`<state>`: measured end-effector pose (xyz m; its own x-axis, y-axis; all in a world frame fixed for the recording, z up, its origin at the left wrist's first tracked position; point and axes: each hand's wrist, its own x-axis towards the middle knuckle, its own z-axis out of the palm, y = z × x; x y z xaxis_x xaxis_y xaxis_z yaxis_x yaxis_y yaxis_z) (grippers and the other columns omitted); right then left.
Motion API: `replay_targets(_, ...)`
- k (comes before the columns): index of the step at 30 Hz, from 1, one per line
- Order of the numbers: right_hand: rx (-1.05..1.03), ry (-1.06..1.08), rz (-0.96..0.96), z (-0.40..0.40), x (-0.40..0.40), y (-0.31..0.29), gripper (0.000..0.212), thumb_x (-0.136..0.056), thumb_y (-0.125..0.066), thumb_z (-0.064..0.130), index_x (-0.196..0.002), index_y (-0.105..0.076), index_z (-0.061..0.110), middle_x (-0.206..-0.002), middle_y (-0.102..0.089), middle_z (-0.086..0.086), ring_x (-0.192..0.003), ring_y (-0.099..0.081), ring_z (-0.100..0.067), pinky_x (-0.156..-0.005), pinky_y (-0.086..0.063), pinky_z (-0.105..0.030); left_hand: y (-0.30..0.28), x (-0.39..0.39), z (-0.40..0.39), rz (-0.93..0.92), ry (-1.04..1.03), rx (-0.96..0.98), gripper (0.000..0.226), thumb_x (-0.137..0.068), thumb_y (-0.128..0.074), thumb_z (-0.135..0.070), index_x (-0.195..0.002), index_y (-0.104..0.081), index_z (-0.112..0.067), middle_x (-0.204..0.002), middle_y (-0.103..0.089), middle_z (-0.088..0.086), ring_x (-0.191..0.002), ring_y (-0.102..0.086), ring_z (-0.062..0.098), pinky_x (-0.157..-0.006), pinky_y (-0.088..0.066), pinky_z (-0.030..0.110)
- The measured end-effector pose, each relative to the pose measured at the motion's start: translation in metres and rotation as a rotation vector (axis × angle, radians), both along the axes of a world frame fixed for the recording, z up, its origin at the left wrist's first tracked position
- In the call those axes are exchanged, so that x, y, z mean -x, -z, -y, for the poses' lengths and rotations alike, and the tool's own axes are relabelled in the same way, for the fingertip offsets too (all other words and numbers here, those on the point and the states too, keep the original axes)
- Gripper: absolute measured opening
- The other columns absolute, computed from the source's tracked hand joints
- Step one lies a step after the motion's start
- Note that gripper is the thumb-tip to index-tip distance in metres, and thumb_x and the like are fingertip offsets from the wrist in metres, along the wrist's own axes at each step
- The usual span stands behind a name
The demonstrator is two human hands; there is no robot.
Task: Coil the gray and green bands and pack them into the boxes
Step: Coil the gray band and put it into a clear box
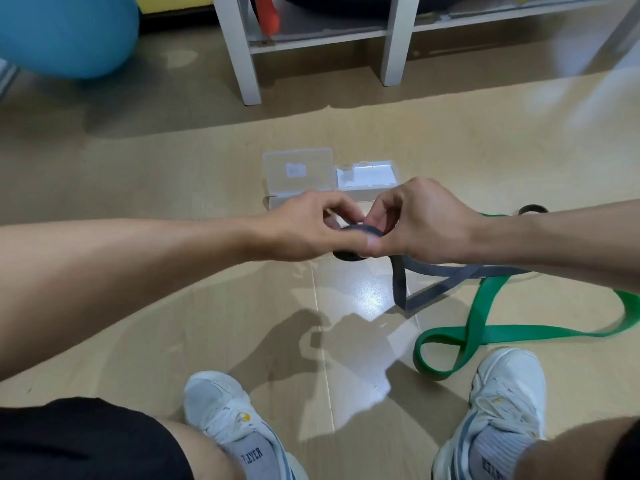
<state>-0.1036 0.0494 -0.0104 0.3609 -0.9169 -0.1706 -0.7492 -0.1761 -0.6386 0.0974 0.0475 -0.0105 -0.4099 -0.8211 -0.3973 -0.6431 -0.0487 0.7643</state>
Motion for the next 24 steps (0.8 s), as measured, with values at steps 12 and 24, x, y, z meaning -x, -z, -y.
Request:
replay_targets(12, -0.142, -0.036, 0.112, 0.004, 0.001, 0.001, 0.038, -0.060, -0.096, 0.032, -0.089, -0.071, 0.026, -0.079, -0.076, 0.005, -0.078, -0.070, -0.019, -0.078, -0.057, -0.042, 0.003, 0.006, -0.004, 0.045, -0.138, 0.000, 0.023, -0.067, -0.093, -0.009, -0.080, -0.076, -0.017, -0.070, -0.076, -0.001, -0.071, -0.076, 0.016, -0.074, -0.065, 0.034)
replay_targets(24, -0.217, 0.012, 0.339, 0.012, 0.008, 0.002, 0.036, -0.059, -0.097, 0.014, -0.079, -0.067, 0.012, -0.069, -0.065, 0.001, -0.067, -0.060, -0.015, -0.064, -0.050, -0.024, 0.008, 0.003, -0.007, -0.395, -0.399, -0.399, 0.030, -0.076, -0.077, 0.017, -0.084, -0.061, -0.007, -0.096, -0.075, 0.016, -0.090, -0.077, 0.027, -0.080, -0.064, 0.034)
